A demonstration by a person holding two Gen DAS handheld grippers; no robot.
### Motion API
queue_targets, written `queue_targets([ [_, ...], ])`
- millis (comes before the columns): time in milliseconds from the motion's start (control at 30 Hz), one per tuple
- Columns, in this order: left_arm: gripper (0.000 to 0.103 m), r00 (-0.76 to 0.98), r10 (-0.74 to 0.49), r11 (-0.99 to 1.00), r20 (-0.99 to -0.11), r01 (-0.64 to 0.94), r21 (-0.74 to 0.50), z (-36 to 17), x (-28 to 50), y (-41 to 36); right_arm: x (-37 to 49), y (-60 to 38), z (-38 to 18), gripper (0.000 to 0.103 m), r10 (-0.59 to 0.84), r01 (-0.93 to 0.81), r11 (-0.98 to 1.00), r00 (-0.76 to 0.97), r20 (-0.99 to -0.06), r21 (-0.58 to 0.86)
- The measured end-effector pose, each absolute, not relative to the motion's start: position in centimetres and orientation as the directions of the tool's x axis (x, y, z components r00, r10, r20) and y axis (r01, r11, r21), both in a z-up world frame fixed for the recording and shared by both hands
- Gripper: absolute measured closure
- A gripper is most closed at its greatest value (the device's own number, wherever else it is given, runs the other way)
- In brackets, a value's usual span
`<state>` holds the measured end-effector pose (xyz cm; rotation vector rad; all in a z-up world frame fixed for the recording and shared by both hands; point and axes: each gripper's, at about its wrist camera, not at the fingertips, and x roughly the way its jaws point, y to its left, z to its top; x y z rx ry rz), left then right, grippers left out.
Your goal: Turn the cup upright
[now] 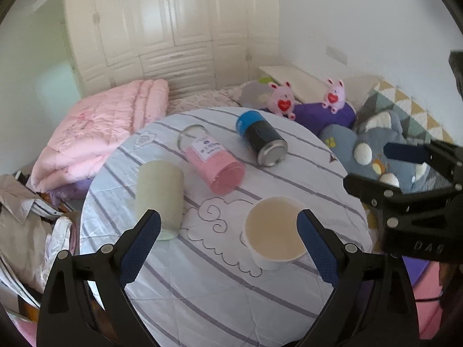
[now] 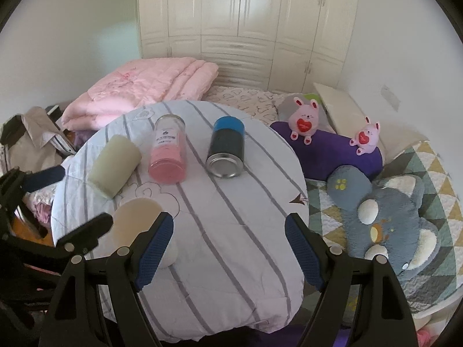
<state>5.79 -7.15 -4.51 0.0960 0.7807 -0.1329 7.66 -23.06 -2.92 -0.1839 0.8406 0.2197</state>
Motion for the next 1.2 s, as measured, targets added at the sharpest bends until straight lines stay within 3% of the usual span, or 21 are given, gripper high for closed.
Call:
queue_targets([
  [633,0.000,0.762,-0.090,0.991,-0.642,0.133,0.019,-2.9,3.2,-5.9,5.4,-21.7,-1.5,0.021,0.122,-0.254,0.963,0.706,-0.698,-0.088],
  [1200,0.000,0.842,-0.093,0.989,-0.531,0.140,0.049,-1.5,0.6,-6.5,2.7,-22.4,-0.6,0.017,0.153,-0.220,0.974,0.826,-0.542,-0.060],
])
